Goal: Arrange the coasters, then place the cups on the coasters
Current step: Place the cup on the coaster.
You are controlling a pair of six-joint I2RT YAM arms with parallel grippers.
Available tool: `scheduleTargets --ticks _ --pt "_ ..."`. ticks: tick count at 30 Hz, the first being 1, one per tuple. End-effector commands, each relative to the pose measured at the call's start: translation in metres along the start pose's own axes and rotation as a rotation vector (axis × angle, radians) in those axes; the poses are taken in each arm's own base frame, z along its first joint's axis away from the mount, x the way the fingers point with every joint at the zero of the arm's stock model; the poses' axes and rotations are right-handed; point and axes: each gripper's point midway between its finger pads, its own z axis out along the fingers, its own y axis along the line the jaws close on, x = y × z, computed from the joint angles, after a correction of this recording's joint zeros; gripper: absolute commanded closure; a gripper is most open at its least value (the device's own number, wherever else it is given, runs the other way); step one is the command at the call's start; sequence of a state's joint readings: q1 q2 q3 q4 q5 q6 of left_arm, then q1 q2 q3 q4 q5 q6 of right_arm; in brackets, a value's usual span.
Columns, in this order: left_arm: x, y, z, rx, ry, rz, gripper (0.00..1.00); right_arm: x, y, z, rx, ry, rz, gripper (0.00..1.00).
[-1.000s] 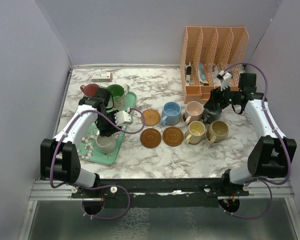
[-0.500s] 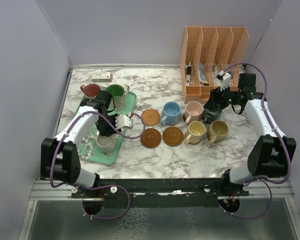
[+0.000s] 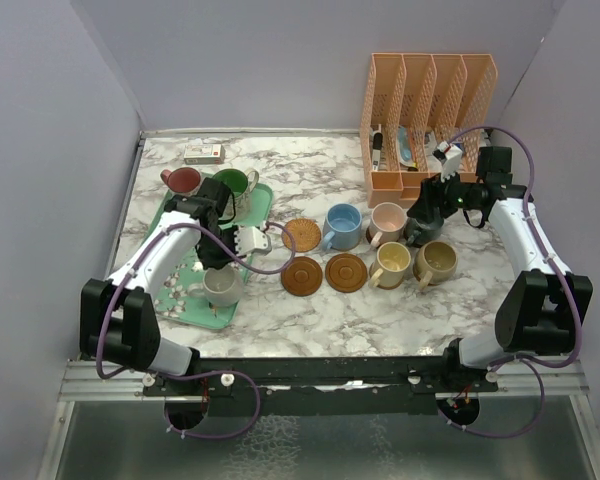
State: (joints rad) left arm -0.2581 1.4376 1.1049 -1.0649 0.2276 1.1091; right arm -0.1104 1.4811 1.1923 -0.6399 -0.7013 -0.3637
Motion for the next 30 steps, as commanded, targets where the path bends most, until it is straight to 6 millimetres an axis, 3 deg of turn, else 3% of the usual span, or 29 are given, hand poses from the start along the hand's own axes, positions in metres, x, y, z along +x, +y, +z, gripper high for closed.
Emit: scheduleTargets --ticks 1,7,12,24,30 --pt "-0.026 -0.005 -0.034 -0.054 -0.083 -0.048 0.95 0.006 0.002 0.002 -0.013 0.019 0.006 0.33" --pt "-0.058 -0.007 -0.057 -0.068 -0.168 -0.092 1.0 0.007 0.002 0.003 -0.015 0.022 0.008 0.33" --pt "-0.103 -0.011 -0.065 -0.02 -0.264 -0.166 1.0 0.006 0.002 0.002 -0.013 0.02 0.006 0.33" --pt "-0.21 -0.007 -0.041 0.007 -0.277 -0.293 1.0 0.005 0.002 0.001 -0.009 0.014 -0.007 0.33" --pt "-0.254 0.0 -0.015 0.004 -0.254 -0.324 1.0 0.005 0.0 0.002 -0.002 0.012 -0.014 0.33"
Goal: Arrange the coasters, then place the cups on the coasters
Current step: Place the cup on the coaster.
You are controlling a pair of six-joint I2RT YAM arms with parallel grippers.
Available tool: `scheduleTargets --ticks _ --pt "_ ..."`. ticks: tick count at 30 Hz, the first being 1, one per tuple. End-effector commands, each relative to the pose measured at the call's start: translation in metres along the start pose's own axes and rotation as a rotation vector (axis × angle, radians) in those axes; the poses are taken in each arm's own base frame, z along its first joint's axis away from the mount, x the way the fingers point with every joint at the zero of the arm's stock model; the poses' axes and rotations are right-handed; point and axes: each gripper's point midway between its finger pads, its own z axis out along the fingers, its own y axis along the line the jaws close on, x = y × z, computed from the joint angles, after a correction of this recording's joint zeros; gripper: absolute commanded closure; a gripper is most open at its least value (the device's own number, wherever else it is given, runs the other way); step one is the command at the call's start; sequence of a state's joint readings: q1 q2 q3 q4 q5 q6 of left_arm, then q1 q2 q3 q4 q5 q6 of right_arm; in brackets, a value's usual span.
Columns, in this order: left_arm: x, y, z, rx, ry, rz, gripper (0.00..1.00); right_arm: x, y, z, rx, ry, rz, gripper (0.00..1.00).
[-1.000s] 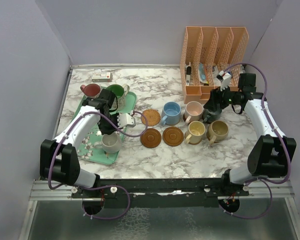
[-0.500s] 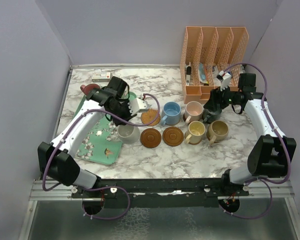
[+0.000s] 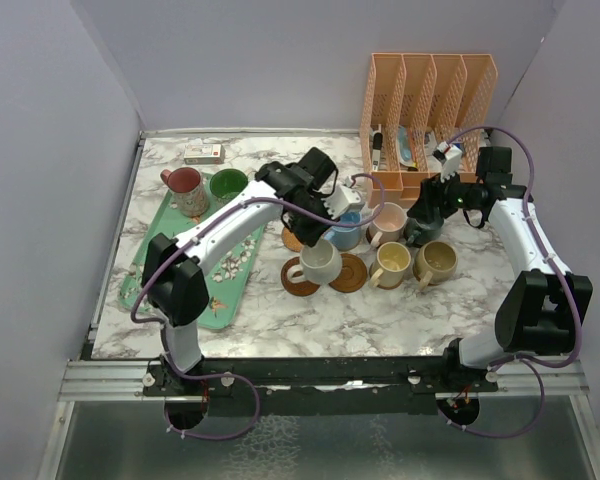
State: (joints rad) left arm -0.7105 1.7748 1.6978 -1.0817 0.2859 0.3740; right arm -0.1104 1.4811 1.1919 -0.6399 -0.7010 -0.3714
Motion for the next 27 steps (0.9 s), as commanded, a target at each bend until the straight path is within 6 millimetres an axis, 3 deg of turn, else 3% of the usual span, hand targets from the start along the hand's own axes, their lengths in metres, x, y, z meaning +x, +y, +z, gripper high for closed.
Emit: scheduleTargets --ticks 1,8,14,27 --pt "-0.041 0.001 0.013 -0.04 -0.051 -0.077 1.0 0.006 0.0 0.002 -0.001 0.012 -0.006 0.33" --pt "-0.06 -0.002 0.042 -0.075 -0.022 -0.092 1.0 0.01 -0.004 0.005 0.005 0.028 -0.007 0.33" --pt "-0.076 -0.005 0.049 -0.074 -0.042 -0.096 1.0 0.011 -0.005 0.006 0.009 0.031 -0.013 0.33" --pt "-0.08 -0.004 0.067 -0.096 -0.001 -0.056 1.0 0.009 -0.003 0.004 0.005 0.028 -0.017 0.33"
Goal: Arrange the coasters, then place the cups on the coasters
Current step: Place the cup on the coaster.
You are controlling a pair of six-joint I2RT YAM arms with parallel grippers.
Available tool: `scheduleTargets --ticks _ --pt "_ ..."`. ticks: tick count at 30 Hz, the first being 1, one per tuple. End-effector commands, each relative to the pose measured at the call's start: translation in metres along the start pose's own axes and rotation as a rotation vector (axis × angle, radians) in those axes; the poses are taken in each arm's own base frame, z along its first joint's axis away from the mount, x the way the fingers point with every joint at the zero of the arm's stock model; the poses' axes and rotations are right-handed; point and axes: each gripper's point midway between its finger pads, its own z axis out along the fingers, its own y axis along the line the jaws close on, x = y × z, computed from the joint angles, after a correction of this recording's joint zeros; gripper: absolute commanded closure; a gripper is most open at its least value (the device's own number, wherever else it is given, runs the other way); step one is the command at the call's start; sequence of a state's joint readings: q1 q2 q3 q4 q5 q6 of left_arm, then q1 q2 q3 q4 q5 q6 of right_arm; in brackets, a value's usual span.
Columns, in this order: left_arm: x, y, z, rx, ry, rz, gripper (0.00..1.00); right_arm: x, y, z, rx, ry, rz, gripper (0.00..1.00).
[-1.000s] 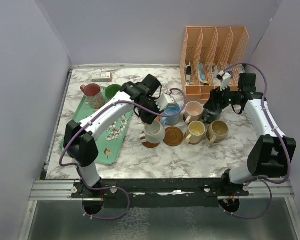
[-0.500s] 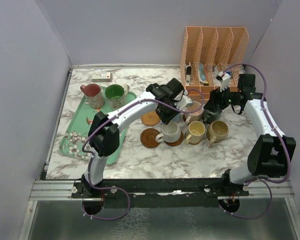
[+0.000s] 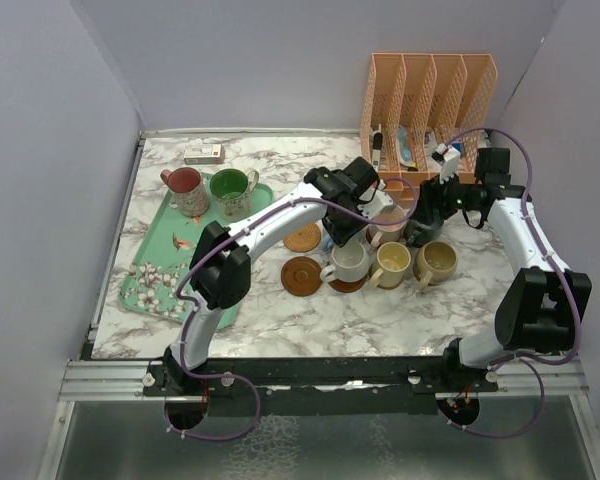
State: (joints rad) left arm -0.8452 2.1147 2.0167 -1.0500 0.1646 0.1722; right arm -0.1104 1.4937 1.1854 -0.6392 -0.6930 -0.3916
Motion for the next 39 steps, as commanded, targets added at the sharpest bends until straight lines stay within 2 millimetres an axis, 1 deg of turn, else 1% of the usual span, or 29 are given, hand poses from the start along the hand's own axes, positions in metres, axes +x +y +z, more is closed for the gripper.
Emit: scheduleTargets --ticks 1,4,16,32,39 --pt "-0.015 -0.002 -0.009 -0.045 -0.034 0.028 1.0 0.003 0.0 0.001 0.003 0.012 -0.008 0.33" --pt "-0.013 -0.003 -0.006 -0.075 -0.017 0.05 1.0 0.004 0.0 0.001 0.001 0.013 -0.007 0.33" --pt "-0.003 -0.002 0.004 -0.079 0.021 0.054 1.0 0.003 0.0 0.0 0.004 0.011 -0.009 0.33" --pt "-0.001 0.0 0.011 -0.079 0.04 0.052 1.0 0.003 0.0 0.0 0.005 0.014 -0.009 0.33" --pt "-0.001 -0.001 0.015 -0.073 0.046 0.05 0.98 0.003 0.0 0.0 0.003 0.014 -0.008 0.33"
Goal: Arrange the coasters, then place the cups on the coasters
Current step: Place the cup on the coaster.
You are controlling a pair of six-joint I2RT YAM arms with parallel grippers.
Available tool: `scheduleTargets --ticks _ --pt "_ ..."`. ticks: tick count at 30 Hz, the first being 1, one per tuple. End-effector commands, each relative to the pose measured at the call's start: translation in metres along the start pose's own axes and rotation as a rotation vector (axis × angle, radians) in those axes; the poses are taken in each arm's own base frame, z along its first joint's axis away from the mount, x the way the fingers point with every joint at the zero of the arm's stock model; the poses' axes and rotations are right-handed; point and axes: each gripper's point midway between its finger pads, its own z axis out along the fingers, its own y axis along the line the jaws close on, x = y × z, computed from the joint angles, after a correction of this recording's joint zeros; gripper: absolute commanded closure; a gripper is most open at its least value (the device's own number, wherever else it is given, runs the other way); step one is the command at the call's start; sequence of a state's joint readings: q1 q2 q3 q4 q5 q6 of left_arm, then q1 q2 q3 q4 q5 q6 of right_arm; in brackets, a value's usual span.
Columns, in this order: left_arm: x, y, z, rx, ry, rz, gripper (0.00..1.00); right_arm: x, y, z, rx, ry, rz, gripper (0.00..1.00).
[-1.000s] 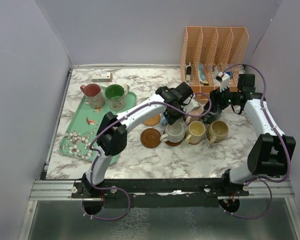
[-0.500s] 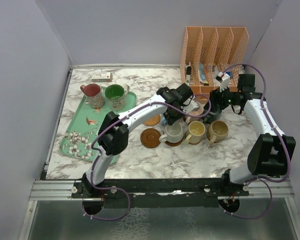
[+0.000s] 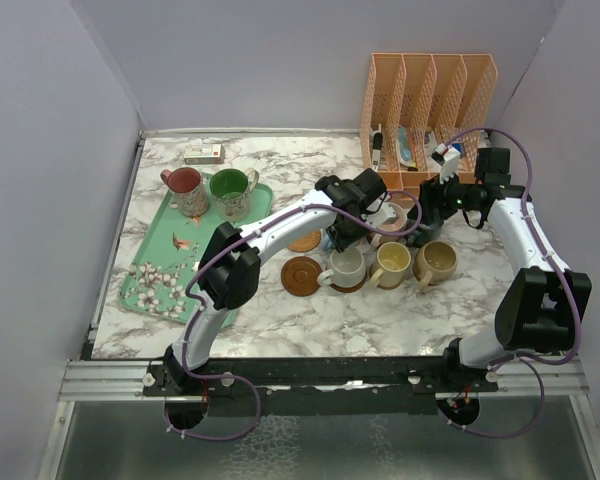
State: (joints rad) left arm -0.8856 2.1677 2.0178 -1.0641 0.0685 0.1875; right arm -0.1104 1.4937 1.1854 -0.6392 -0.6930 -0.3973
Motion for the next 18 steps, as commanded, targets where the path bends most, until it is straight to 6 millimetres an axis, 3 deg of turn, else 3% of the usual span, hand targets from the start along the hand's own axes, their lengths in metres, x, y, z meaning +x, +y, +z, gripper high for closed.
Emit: scheduleTargets --ticks 1,18 --pt "-0.0129 0.0007 -0.008 -0.01 -0.039 0.003 0.97 0.0037 0.0002 0.0004 0.004 0.015 -0.001 0.33" --pt "-0.0158 -0.0034 -0.0107 0.013 -0.05 0.005 0.84 0.0039 0.0 0.0005 0.002 0.017 -0.002 0.33"
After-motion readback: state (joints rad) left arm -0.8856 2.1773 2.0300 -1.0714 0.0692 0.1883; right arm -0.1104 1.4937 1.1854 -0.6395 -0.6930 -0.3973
